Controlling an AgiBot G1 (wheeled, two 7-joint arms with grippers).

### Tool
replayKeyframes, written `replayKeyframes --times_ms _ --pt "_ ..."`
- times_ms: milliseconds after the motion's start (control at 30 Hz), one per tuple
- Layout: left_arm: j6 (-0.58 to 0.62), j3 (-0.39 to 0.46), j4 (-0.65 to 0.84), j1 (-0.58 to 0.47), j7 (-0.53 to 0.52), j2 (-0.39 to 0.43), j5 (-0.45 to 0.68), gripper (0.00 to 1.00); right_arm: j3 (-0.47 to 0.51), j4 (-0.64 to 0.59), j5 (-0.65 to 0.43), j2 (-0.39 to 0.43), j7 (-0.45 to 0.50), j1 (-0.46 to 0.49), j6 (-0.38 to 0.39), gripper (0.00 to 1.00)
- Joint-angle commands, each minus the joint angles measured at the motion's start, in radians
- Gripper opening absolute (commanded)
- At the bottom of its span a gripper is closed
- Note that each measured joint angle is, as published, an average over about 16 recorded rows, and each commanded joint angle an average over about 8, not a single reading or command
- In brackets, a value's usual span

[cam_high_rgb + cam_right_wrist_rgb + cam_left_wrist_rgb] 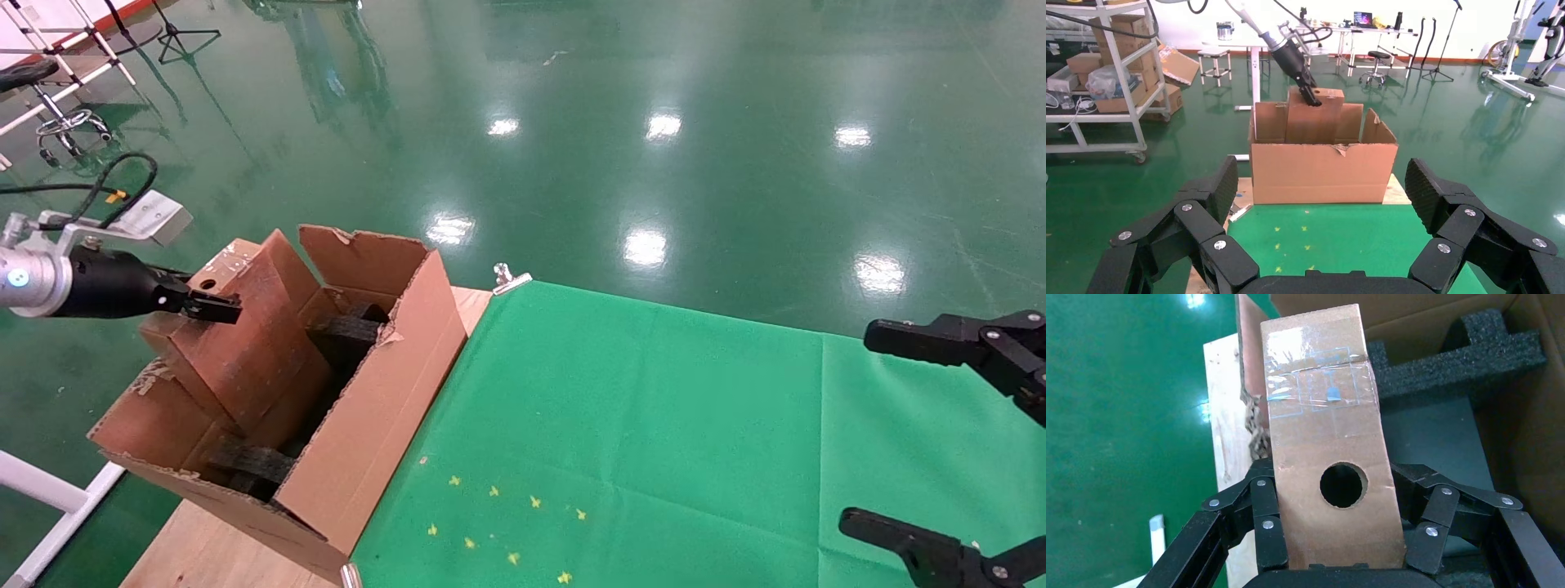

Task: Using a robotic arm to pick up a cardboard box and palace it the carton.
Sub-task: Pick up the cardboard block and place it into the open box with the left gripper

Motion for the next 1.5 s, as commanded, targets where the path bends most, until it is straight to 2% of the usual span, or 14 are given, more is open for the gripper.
replayKeyframes --times_ms 33,467,500,733,767,1500 --pt "-0.003 -0.004 0.027 0.005 0.013 0.006 -0.007 0.0 0.0 0.0 0.0 0.0 0.0 0.0 0.0 1.0" --pt "-0.068 -0.033 0.14 0.132 0.046 0.045 -0.054 0.0 0.0 0.0 0.0 0.0 0.0 0.0 0.0 1.0" --pt "-0.07 -0.033 0.144 0.138 0.045 0.049 -0.054 0.04 0.0 0.0 0.0 0.0 0.0 0.0 0.0 1.0" --pt "-0.083 -0.033 0.165 0.165 0.037 0.066 -0.057 0.91 0.0 0.0 0.0 0.0 0.0 0.0 0.0 1.0" --pt "-0.085 -0.033 0.167 0.166 0.037 0.068 -0.058 1.0 0.0 0.0 0.0 0.0 0.0 0.0 0.0 1.0" --pt "-0.067 -0.029 0.163 0.162 0.039 0.061 -0.044 1.0 0.0 0.0 0.0 0.0 0.0 0.0 0.0 1.0"
